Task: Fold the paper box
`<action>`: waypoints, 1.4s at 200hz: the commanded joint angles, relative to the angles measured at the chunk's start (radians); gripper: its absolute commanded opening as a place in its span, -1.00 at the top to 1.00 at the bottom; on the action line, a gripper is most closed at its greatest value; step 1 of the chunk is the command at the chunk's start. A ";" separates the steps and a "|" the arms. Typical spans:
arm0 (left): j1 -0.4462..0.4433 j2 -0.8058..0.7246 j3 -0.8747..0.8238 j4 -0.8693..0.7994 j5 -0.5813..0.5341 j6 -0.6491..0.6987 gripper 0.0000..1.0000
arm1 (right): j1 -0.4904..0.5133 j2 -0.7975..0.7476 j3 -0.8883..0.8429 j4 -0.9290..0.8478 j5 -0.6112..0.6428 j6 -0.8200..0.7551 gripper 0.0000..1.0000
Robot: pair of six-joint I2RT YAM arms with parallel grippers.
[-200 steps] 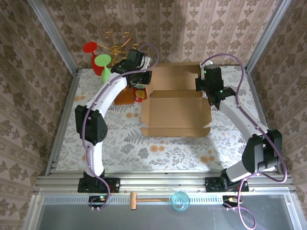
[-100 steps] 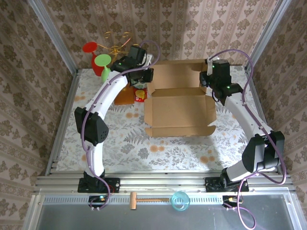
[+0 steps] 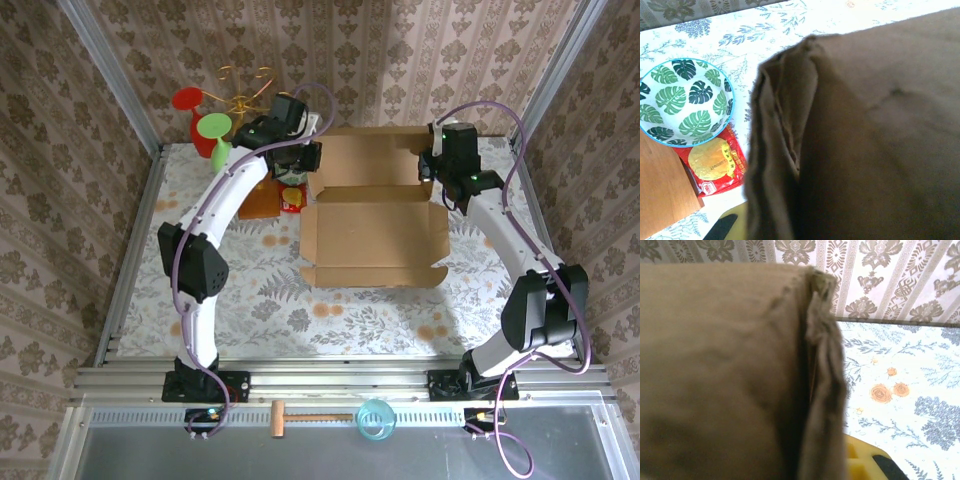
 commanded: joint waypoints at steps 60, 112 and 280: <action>-0.027 0.042 0.095 -0.047 -0.027 -0.069 1.00 | 0.049 0.106 0.236 -0.339 0.468 0.148 1.00; -0.050 0.058 0.072 -0.040 -0.086 -0.104 1.00 | 0.103 0.107 0.276 -0.494 0.486 0.222 1.00; -0.082 0.216 -0.076 0.114 0.008 -0.160 0.72 | 0.088 0.171 0.126 -0.494 0.270 0.139 1.00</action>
